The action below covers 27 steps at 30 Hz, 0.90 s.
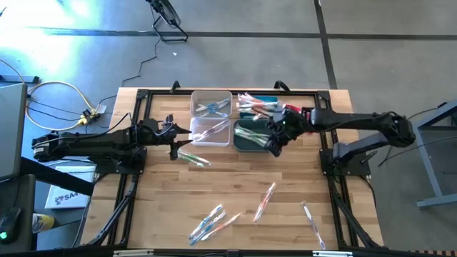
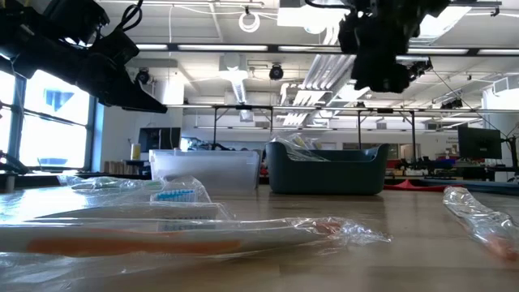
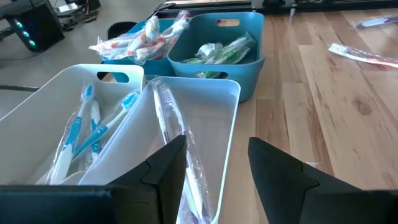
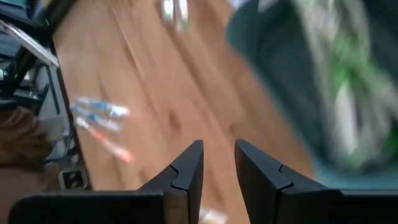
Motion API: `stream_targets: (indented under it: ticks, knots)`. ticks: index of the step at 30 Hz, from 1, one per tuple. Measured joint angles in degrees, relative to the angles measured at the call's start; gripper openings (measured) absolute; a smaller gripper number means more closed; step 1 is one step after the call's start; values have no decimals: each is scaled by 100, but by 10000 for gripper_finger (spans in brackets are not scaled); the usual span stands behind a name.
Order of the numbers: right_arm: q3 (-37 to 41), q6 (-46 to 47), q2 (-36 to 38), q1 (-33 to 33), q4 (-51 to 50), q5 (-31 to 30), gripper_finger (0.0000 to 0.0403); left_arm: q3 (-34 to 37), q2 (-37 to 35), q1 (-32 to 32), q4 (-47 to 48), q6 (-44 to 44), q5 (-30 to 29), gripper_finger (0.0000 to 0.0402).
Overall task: Pick & Place Toothbrushes
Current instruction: Put the purple toothbrush into the transparent bin
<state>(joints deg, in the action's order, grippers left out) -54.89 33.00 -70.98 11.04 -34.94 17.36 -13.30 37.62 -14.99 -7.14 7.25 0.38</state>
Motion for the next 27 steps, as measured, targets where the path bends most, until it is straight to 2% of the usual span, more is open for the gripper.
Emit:
stream_targets:
  ticks: [9,15,27]
  knots:
    - [0,1494,-4,-1010,-929,94,84,0,-2,0,0,0,-14,171]
    - [0,2331,-4,-1777,-1028,16,84,0,-2,0,0,0,-13,171]
    - [0,4205,-4,-3204,-1516,-792,84,0,-2,0,-2,-2,-9,171]
